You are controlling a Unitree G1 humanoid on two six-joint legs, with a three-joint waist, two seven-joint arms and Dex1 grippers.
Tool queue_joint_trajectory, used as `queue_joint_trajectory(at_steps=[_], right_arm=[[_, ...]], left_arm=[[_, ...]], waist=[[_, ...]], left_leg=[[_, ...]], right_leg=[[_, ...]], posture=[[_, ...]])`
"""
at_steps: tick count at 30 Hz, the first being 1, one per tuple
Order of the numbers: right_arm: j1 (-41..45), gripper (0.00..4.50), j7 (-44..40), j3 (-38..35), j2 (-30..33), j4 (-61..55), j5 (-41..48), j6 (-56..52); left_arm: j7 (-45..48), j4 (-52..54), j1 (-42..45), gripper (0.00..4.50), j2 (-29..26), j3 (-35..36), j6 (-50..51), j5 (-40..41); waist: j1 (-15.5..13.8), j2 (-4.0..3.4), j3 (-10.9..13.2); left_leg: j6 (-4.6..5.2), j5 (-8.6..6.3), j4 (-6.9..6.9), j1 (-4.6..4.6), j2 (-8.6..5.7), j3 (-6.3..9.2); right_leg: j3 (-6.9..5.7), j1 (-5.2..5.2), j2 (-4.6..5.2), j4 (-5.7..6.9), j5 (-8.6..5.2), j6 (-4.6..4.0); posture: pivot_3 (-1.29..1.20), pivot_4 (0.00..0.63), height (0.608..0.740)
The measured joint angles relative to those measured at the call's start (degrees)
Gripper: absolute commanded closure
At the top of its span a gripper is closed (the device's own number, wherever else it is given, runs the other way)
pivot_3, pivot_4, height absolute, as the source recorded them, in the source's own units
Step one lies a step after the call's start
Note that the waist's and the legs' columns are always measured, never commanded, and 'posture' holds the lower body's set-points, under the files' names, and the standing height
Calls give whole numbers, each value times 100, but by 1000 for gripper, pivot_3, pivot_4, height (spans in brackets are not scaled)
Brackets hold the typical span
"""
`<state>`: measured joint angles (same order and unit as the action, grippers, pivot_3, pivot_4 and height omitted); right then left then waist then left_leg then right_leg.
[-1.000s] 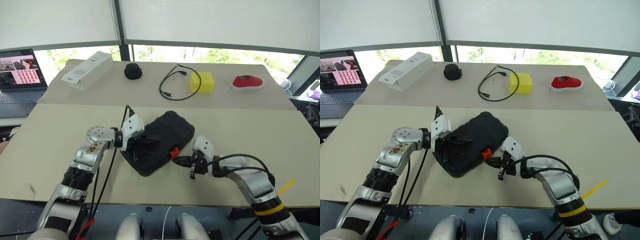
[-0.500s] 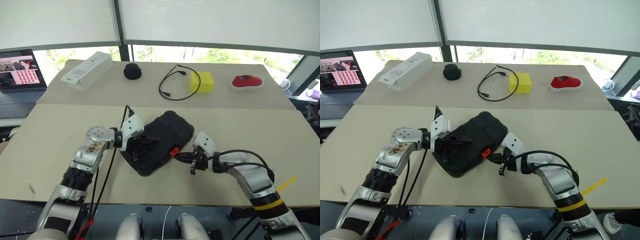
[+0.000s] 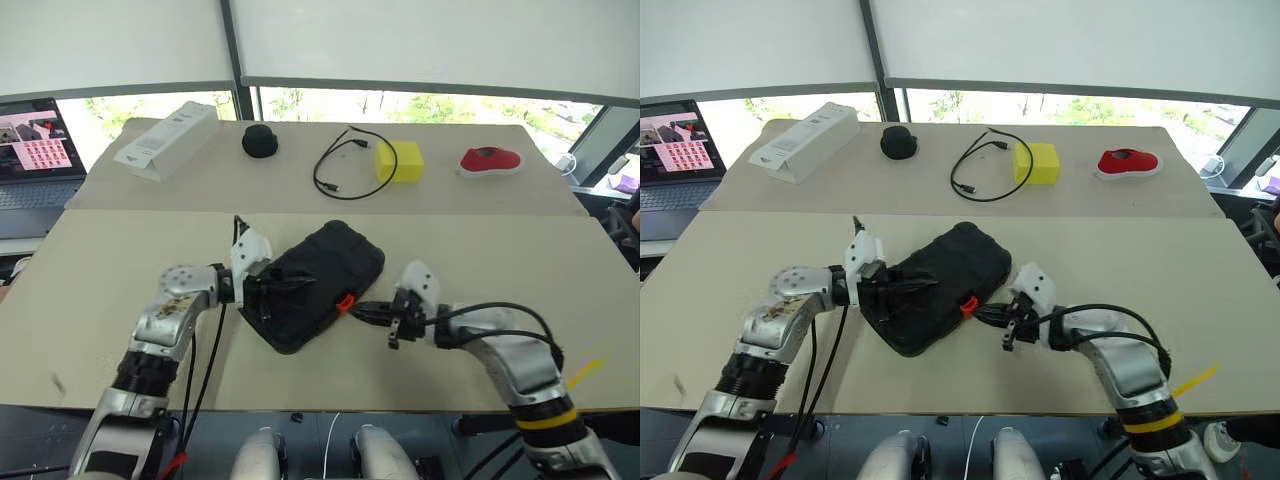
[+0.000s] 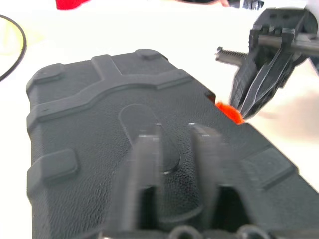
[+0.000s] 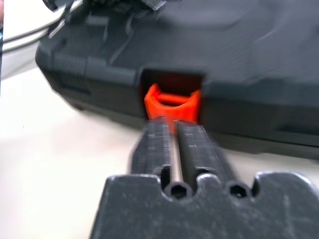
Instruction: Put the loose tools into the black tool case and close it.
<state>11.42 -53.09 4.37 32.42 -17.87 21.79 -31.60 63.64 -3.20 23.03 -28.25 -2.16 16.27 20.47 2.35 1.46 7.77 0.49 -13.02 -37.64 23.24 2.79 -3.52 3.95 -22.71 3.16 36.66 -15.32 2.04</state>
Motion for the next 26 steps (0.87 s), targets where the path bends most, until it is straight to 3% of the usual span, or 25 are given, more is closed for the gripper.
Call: queue_joint_trajectory(at_steps=[5,8,12,15,18,26], right_arm=[[-568,1050,-246,-552,422,120,-143,1129],[-627,42,-531,-797,581,441,-263,2057],[-803,42,-1209,-1198,635,1220,-120,3370],[-769,42,-1421,-1285,753,1514,-28,3550],[-745,42,-1621,-1362,893,1929,-39,3898],[-575,42,-1670,-1425,972,2817,-250,4657]], left_arm=[[-398,245,-790,266,-323,738,-216,134],[-681,590,-1361,0,-363,1078,-386,208],[-1145,1104,-2345,0,-394,1666,-734,194],[-1453,1147,-2890,0,-446,1756,-758,-57],[-1605,1135,-3382,0,-491,1869,-832,-232],[-1665,1268,-3703,0,-758,2222,-1298,-329]], waist=[[32,2,7],[-8,33,29],[-30,32,29],[-36,27,38],[-56,71,71],[-175,77,78]], left_leg=[[-1,-2,9,-1,0,-6],[-2,-2,8,6,4,-4],[-2,-2,20,-6,1,-10],[-2,-2,21,-10,3,-13],[-3,-1,21,4,6,-13],[-4,-2,29,21,4,-24]], right_leg=[[8,-14,2,0,0,0],[3,-18,3,0,1,-1],[4,-1,26,-15,-1,2],[5,-2,27,-15,1,-1],[1,-24,26,-8,1,-8],[2,-41,38,-14,2,-9]], posture=[[0,150,740],[0,150,740],[0,150,740],[0,150,740],[0,150,740],[0,150,740]])
